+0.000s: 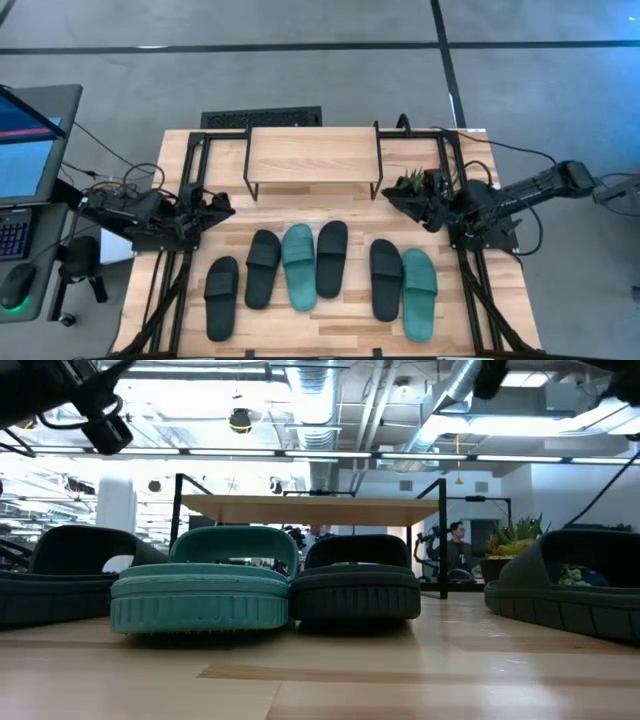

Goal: Pick and place slides into the shelf
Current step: Put the black slipper on the shelf

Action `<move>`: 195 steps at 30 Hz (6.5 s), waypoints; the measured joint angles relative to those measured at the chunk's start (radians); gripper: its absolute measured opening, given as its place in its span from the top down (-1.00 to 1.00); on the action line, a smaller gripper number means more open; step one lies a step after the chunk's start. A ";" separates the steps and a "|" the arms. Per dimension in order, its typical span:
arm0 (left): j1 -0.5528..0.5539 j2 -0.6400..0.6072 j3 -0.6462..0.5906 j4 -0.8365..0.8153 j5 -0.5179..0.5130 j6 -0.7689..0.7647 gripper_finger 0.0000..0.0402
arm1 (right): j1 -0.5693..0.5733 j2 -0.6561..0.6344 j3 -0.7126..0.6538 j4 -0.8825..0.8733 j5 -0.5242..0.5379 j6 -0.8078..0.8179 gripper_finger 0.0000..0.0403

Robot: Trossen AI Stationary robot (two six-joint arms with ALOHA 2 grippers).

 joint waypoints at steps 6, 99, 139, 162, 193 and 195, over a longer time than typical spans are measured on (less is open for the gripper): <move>-0.014 0.000 0.000 -0.041 -0.032 0.102 0.49 | 0.000 0.056 0.054 0.000 -0.002 -0.004 -0.06; -0.642 1.256 1.017 -1.408 -0.189 -0.238 0.49 | 0.227 0.025 0.106 -0.031 -0.108 -0.212 -0.06; -0.866 1.861 1.493 -1.925 -0.149 -0.677 0.49 | 0.256 0.027 0.106 -0.069 -0.133 -0.267 -0.06; -0.894 1.926 1.464 -1.890 -0.212 -0.599 0.67 | 0.269 0.027 0.106 -0.084 -0.134 -0.287 -0.06; -0.874 1.926 1.298 -1.812 -0.181 -0.583 0.20 | 0.282 0.026 0.106 -0.099 -0.136 -0.290 -0.06; -0.871 1.926 1.285 -1.807 -0.182 -0.580 0.20 | 0.282 0.026 0.106 -0.099 -0.136 -0.290 -0.06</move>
